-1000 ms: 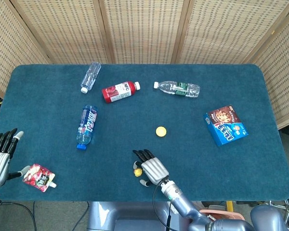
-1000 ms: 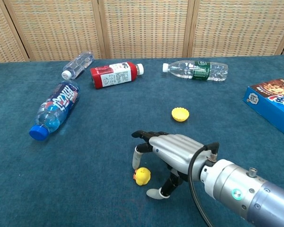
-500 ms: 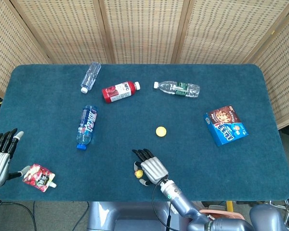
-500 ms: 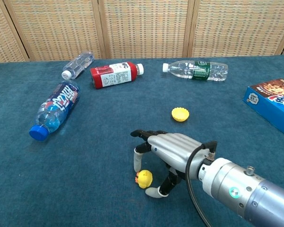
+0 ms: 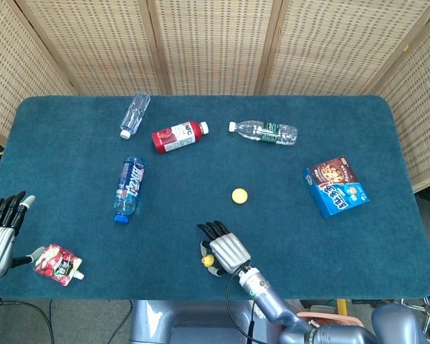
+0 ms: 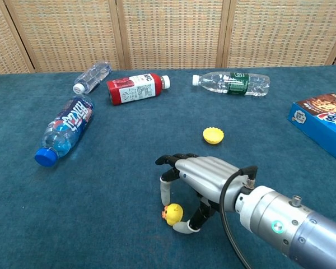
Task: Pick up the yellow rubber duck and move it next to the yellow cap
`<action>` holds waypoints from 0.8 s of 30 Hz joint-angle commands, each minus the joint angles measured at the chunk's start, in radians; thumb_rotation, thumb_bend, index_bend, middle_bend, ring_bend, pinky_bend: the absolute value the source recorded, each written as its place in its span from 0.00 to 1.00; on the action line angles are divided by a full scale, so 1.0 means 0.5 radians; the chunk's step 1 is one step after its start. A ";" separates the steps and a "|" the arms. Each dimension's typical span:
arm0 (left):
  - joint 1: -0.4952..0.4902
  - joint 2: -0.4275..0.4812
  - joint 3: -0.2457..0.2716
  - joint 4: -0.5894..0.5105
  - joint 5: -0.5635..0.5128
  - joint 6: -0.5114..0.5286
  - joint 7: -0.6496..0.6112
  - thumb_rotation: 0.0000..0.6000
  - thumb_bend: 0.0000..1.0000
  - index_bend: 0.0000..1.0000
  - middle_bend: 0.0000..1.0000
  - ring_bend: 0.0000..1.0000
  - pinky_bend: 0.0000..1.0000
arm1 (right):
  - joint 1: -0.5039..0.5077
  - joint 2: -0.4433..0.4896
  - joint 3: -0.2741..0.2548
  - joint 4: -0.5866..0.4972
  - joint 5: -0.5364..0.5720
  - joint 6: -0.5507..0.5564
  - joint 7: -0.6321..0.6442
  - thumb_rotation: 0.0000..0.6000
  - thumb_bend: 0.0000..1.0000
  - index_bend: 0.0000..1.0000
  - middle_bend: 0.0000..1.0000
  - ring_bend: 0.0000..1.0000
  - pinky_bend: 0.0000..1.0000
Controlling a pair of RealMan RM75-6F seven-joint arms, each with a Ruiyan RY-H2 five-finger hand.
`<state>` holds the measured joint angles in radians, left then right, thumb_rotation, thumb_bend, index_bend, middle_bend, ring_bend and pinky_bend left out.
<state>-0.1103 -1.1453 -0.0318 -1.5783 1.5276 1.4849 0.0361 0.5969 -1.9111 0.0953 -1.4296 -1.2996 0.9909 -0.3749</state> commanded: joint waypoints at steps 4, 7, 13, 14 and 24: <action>-0.001 -0.001 0.000 0.001 -0.003 -0.004 -0.001 1.00 0.05 0.00 0.00 0.00 0.00 | 0.005 0.009 0.005 -0.016 -0.005 0.014 -0.020 1.00 0.22 0.51 0.07 0.00 0.00; -0.001 0.000 0.000 0.000 -0.002 -0.002 -0.003 1.00 0.05 0.00 0.00 0.00 0.00 | 0.015 0.023 0.022 -0.036 -0.006 0.022 -0.043 1.00 0.22 0.52 0.07 0.00 0.00; -0.001 -0.002 0.000 0.002 0.001 0.001 -0.001 1.00 0.05 0.00 0.00 0.00 0.00 | 0.036 0.102 0.076 -0.117 -0.009 0.063 -0.141 1.00 0.22 0.52 0.07 0.00 0.00; -0.001 -0.003 0.000 0.003 0.002 0.000 0.000 1.00 0.05 0.00 0.00 0.00 0.00 | 0.041 0.117 0.086 -0.128 -0.006 0.067 -0.163 1.00 0.22 0.52 0.07 0.00 0.00; -0.002 -0.010 -0.006 0.009 -0.010 -0.001 0.010 1.00 0.05 0.00 0.00 0.00 0.00 | 0.117 0.319 0.261 -0.250 0.125 0.084 -0.412 1.00 0.22 0.52 0.07 0.00 0.00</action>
<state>-0.1111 -1.1501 -0.0345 -1.5741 1.5229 1.4845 0.0408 0.6460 -1.7654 0.2117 -1.5459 -1.2514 1.0321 -0.5648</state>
